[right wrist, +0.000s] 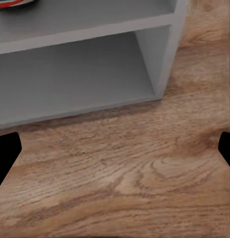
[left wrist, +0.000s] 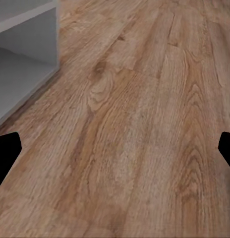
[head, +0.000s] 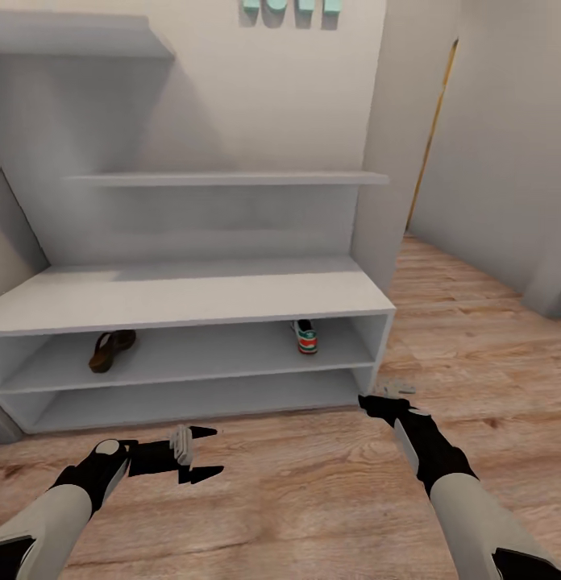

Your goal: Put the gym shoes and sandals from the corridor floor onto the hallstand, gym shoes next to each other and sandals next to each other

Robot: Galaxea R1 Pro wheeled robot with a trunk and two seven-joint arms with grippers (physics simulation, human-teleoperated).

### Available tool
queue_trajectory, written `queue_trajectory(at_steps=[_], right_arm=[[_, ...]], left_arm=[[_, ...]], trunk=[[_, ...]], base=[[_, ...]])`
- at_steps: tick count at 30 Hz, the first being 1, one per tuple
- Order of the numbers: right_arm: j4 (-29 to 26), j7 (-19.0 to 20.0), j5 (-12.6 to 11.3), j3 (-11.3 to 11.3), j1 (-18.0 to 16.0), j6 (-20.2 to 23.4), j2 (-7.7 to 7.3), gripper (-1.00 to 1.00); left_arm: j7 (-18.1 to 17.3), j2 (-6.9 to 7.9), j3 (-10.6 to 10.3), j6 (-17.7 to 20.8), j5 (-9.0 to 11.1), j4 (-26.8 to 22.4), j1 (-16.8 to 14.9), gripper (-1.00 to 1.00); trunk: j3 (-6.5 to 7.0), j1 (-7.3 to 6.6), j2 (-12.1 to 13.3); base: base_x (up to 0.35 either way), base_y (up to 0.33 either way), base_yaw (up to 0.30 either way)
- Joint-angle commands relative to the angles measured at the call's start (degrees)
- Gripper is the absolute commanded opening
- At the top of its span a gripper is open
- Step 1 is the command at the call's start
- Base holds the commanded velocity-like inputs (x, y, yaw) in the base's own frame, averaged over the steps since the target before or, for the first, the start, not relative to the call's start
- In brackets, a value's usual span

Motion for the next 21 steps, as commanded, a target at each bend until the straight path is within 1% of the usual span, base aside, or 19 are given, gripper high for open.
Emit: queue_trajectory(at_steps=[1, 21], right_arm=[[-0.1, 0.5, 0.5, -0.3, 0.0, 0.3, 0.05, 1.00], [-0.1, 0.5, 0.5, -0.3, 0.0, 0.3, 0.05, 1.00]], left_arm=[[-0.2, -0.05, 0.5, -0.3, -0.5, 0.0, 0.0, 1.00], [-0.2, -0.06, 0.5, -0.3, -0.5, 0.0, 0.0, 1.00]], trunk=[[-0.05, -0.01, 0.0], [-0.05, -0.01, 0.0]], base=[[0.000, 0.000, -0.300], [0.000, 0.000, -0.300]])
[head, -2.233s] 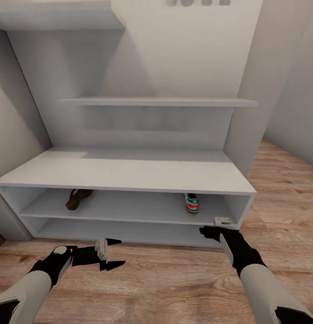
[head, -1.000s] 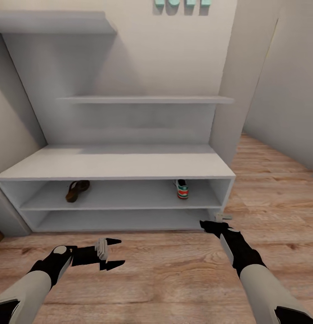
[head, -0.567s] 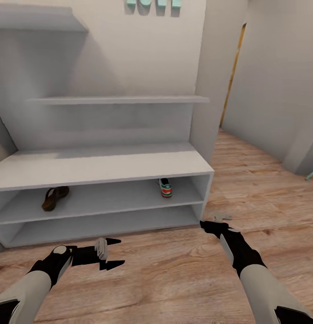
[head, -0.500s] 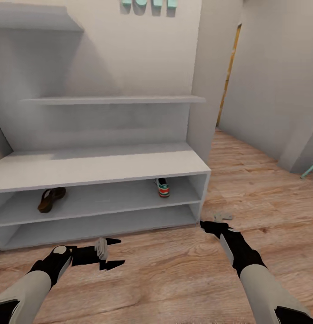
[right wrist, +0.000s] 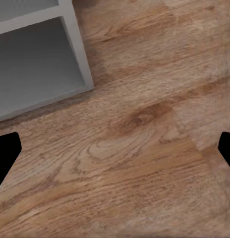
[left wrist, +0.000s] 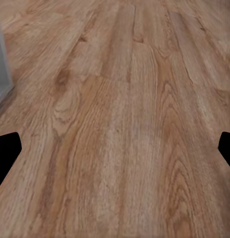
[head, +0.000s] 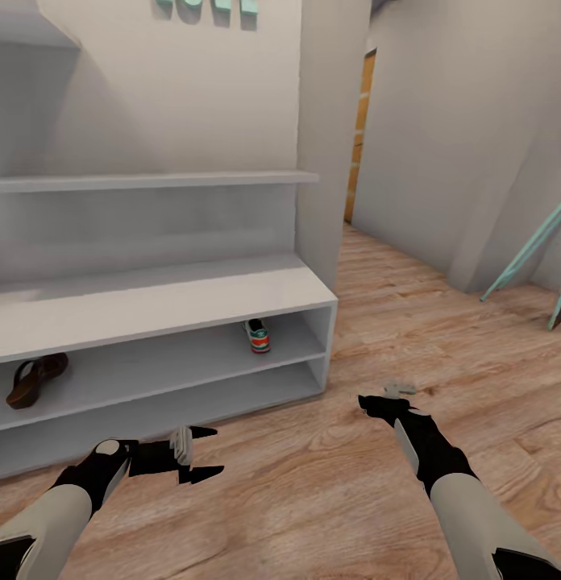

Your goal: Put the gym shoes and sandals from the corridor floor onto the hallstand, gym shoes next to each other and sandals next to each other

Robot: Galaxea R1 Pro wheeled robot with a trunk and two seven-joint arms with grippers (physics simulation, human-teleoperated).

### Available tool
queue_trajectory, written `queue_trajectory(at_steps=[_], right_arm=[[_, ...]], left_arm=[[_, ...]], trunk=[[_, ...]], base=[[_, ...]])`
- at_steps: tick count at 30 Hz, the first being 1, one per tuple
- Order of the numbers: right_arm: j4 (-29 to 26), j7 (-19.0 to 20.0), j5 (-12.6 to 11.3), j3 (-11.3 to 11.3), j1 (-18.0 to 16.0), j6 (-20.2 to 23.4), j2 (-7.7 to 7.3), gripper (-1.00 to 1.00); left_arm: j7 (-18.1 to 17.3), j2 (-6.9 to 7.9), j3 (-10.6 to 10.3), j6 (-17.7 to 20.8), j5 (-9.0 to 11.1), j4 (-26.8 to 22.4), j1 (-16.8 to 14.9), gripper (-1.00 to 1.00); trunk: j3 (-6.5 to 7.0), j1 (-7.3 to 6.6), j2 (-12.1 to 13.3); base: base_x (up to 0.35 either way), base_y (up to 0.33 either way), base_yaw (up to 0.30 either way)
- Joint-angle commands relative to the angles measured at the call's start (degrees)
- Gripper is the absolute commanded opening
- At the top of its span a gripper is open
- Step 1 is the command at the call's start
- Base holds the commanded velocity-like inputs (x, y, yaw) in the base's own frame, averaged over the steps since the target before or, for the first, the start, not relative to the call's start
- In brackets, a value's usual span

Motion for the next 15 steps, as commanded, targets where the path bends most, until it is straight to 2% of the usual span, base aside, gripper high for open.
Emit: queue_trajectory(at_steps=[1, 15], right_arm=[[-0.1, 0.5, 0.5, -0.3, 0.0, 0.3, 0.05, 1.00], [-0.1, 0.5, 0.5, -0.3, 0.0, 0.3, 0.05, 1.00]], left_arm=[[-0.2, -0.06, 0.5, -0.3, -0.5, 0.0, 0.0, 1.00], [-0.2, -0.07, 0.4, -0.3, -0.5, 0.0, 0.0, 1.00]], trunk=[[-0.05, -0.01, 0.0], [-0.05, -0.01, 0.0]], base=[[0.000, 0.000, -0.300], [0.000, 0.000, -0.300]])
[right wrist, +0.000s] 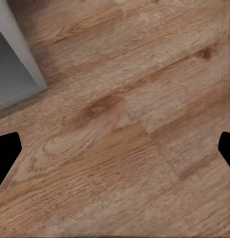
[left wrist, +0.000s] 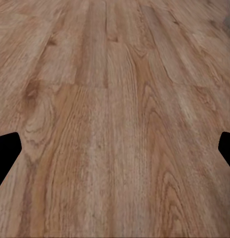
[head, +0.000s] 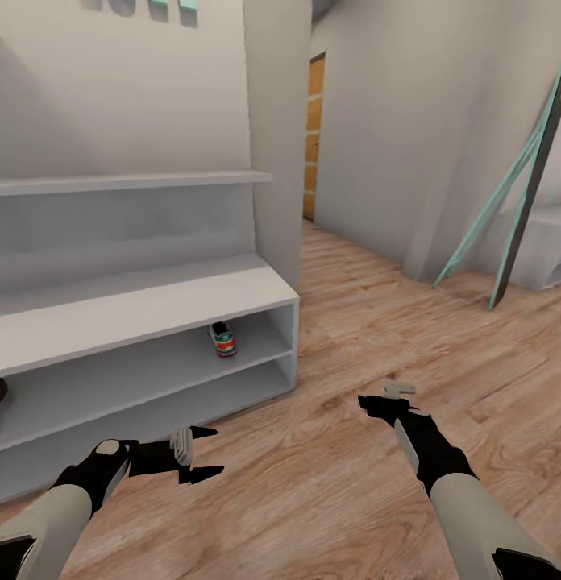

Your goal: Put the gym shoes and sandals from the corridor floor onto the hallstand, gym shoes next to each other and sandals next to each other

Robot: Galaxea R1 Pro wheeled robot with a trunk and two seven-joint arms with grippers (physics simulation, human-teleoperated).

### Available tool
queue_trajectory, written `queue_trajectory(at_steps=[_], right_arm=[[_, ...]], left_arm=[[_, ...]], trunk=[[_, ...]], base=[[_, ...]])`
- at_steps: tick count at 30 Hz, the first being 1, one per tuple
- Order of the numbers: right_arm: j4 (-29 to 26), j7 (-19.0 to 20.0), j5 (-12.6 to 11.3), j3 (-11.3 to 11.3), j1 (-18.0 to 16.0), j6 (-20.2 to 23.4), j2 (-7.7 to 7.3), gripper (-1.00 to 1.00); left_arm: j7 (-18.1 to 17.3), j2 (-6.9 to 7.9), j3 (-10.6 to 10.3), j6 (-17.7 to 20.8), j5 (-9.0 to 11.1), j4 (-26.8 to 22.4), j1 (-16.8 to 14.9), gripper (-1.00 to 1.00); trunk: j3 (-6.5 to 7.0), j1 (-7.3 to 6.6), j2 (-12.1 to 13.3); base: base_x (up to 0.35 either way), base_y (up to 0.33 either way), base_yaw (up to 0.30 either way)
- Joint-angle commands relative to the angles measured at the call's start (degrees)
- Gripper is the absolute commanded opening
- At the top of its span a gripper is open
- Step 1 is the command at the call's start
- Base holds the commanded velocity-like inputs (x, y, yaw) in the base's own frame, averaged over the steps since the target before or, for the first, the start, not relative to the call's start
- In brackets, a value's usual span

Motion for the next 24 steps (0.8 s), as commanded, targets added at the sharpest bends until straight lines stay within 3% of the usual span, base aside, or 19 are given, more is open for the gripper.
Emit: queue_trajectory(at_steps=[1, 24], right_arm=[[-0.1, 0.5, 0.5, -0.3, 0.0, 0.3, 0.05, 1.00], [-0.1, 0.5, 0.5, -0.3, 0.0, 0.3, 0.05, 1.00]], left_arm=[[-0.2, -0.04, 0.5, -0.3, -0.5, 0.0, 0.0, 1.00], [-0.1, -0.04, 0.5, -0.2, -0.5, 0.0, 0.0, 1.00]], trunk=[[-0.05, -0.01, 0.0], [-0.05, -0.01, 0.0]], base=[[0.000, 0.000, -0.300], [0.000, 0.000, -0.300]])
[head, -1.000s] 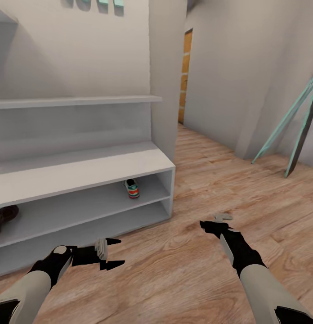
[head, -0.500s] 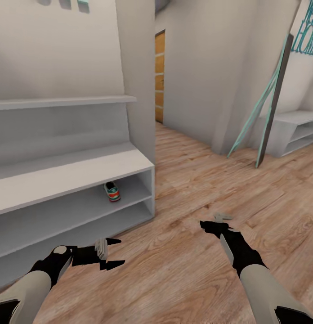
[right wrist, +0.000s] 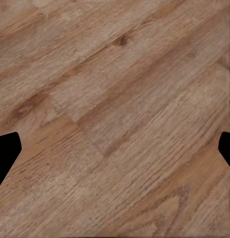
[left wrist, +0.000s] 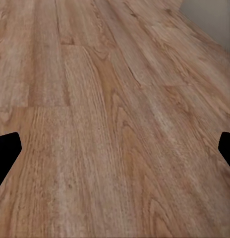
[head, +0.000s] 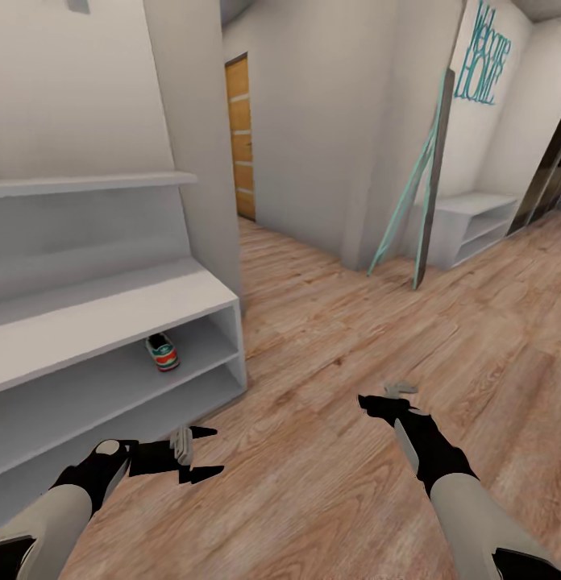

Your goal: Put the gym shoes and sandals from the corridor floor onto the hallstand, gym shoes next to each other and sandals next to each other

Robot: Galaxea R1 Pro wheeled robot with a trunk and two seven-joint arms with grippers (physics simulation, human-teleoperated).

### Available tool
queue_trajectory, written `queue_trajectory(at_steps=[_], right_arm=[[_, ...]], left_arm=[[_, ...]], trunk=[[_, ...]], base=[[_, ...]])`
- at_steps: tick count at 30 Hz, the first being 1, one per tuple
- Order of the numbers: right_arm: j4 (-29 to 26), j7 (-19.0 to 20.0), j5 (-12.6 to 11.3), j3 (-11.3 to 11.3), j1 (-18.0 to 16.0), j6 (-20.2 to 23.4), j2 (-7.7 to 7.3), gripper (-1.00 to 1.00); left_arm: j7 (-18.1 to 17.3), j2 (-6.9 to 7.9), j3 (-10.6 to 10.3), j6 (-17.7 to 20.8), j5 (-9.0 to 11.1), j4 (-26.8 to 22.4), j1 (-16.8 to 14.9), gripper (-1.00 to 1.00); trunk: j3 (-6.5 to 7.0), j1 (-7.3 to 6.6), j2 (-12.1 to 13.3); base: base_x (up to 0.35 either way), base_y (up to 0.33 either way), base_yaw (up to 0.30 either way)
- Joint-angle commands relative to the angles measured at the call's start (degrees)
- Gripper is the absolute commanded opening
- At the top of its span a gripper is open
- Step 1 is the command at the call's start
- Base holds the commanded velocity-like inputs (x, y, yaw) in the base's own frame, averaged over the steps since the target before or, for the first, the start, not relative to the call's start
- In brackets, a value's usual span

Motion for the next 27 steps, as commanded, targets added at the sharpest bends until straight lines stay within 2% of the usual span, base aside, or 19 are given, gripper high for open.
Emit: queue_trajectory(at_steps=[1, 12, 23, 27], right_arm=[[-0.1, 0.5, 0.5, -0.3, 0.0, 0.3, 0.05, 1.00], [-0.1, 0.5, 0.5, -0.3, 0.0, 0.3, 0.05, 1.00], [-0.1, 0.5, 0.5, -0.3, 0.0, 0.3, 0.05, 1.00], [-0.1, 0.5, 0.5, -0.3, 0.0, 0.3, 0.05, 1.00]], left_arm=[[-0.2, -0.04, 0.5, -0.3, -0.5, 0.0, 0.0, 1.00], [-0.1, -0.12, 0.5, -0.2, -0.4, 0.0, 0.0, 1.00], [0.0, -0.21, 0.5, -0.2, -0.3, 0.0, 0.0, 1.00], [1.3, -0.24, 0.5, -0.1, -0.2, 0.0, 0.0, 1.00]], trunk=[[-0.05, -0.01, 0.0], [-0.05, -0.01, 0.0], [-0.05, -0.01, 0.0], [-0.05, -0.01, 0.0]], base=[[0.000, 0.000, -0.300], [0.044, 0.000, -0.300], [0.313, -0.079, -0.300], [0.342, -0.127, -0.300]])
